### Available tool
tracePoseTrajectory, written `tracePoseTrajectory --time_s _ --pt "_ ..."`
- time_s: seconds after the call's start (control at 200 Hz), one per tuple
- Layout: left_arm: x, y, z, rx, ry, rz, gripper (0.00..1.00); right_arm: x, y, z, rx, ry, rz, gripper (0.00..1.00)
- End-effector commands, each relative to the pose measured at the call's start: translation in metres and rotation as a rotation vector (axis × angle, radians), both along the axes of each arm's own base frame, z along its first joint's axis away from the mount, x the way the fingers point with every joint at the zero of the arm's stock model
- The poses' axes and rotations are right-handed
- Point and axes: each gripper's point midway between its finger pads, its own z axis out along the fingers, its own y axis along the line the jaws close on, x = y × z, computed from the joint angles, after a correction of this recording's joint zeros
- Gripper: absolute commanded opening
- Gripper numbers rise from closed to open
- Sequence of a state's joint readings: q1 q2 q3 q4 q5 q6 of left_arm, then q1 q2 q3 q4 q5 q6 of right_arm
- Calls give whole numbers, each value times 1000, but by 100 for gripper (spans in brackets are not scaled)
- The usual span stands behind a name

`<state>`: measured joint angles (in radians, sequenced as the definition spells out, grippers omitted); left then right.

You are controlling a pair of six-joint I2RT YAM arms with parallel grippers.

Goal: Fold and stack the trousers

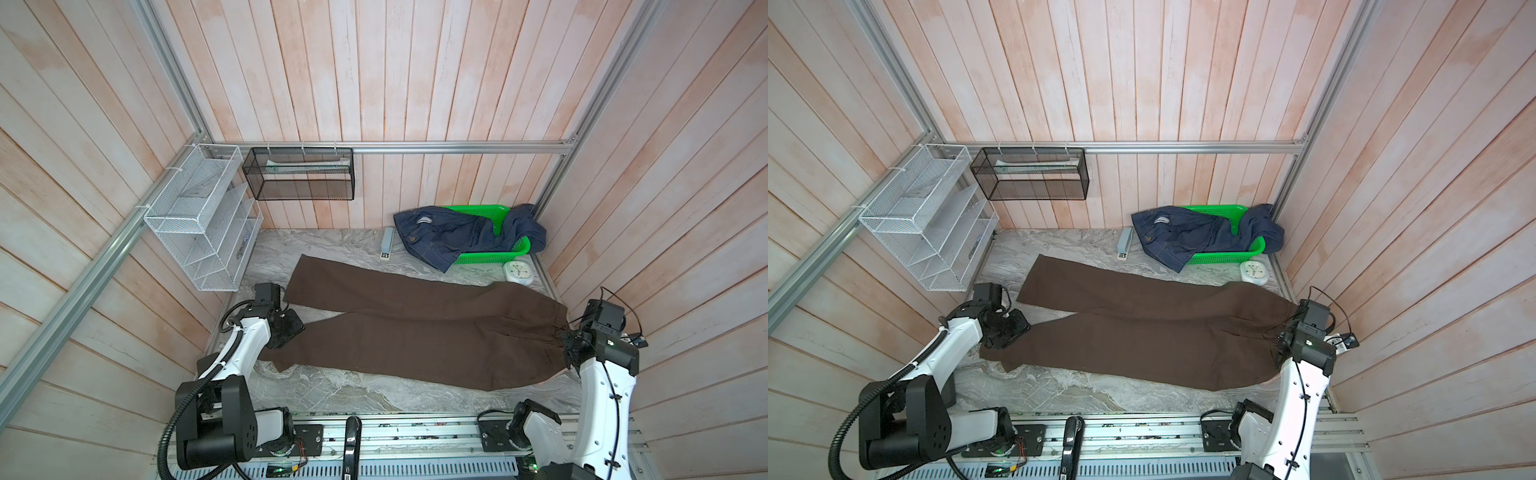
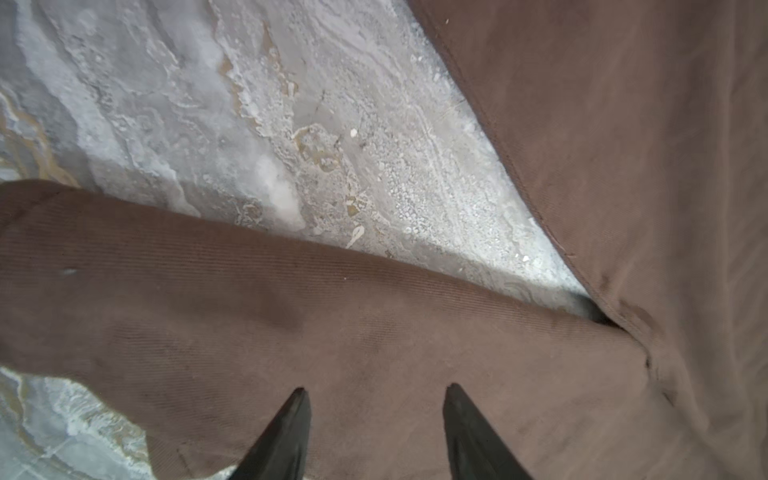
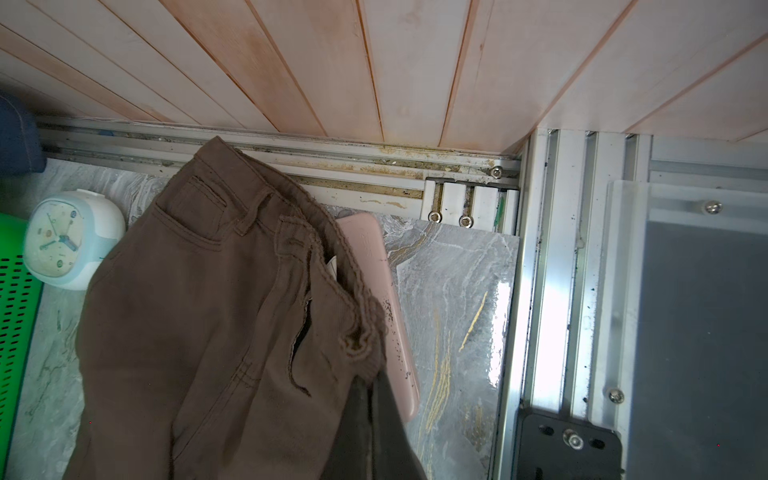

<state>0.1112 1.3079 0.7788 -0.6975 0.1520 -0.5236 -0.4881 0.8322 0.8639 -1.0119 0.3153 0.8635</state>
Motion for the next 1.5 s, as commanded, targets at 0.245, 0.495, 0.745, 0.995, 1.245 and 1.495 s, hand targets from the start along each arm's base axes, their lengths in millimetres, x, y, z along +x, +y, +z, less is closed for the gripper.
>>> tracePoseTrajectory --time_s 0.245,0.495,0.745,0.995,1.245,1.495 --pt "7 36 17 177 -1 107 70 -5 -3 -23 -9 54 8 0" --pt "11 59 14 245 40 150 86 -17 -6 -30 -30 103 -26 0" --pt "45 36 37 157 -71 72 83 -3 5 -12 13 40 50 61" --pt "110 -41 82 183 -206 -178 76 28 10 12 48 -99 94 64" --pt "199 -107 70 167 -219 -342 59 76 23 -15 147 -178 188 56" --pt "259 -132 14 140 -139 -384 38 99 28 -52 217 -167 227 47"
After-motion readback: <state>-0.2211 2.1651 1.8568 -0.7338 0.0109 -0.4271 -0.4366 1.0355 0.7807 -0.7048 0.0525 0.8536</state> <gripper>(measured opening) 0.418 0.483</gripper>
